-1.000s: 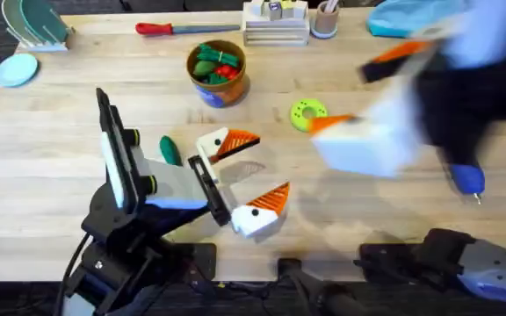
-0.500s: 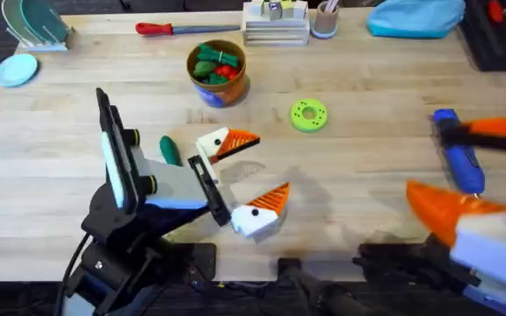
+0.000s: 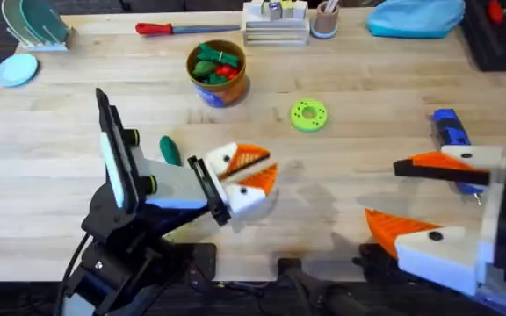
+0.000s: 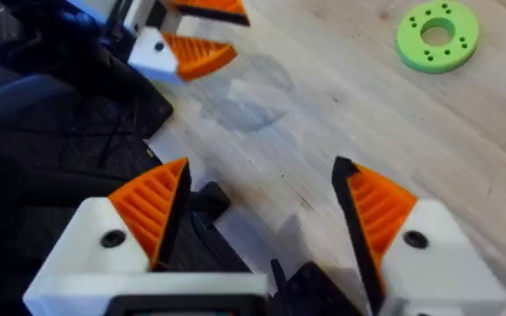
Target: Pick up the gripper from the table and insert it into the empty holder that is missing its gripper. Then pick up a screw, insert it into the mounting hole, and use the screwdriver to tighten it. Finally, clean up the table by picking up the vegetable and placing it into the bucket.
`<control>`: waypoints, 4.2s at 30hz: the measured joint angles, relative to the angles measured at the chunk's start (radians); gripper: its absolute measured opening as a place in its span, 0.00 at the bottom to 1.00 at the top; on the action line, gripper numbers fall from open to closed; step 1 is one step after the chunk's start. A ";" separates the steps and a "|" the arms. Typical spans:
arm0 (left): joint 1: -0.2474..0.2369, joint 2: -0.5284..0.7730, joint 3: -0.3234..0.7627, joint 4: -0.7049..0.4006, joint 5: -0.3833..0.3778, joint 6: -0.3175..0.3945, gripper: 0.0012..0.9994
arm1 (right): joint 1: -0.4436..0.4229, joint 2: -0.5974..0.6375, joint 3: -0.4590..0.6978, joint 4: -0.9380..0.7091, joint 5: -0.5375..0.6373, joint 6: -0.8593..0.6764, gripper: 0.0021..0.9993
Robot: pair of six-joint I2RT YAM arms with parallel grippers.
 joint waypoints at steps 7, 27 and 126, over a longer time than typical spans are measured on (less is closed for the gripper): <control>0.000 0.000 0.000 0.000 0.000 0.007 0.00 | 0.000 0.000 -0.002 0.000 0.012 -0.030 0.96; 0.000 0.000 0.000 0.000 0.000 0.007 0.00 | -0.057 0.000 -0.002 -0.164 0.605 0.044 0.97; 0.000 0.000 0.000 0.000 -0.004 0.007 0.00 | -1.273 1.175 0.030 0.411 0.201 -0.851 0.02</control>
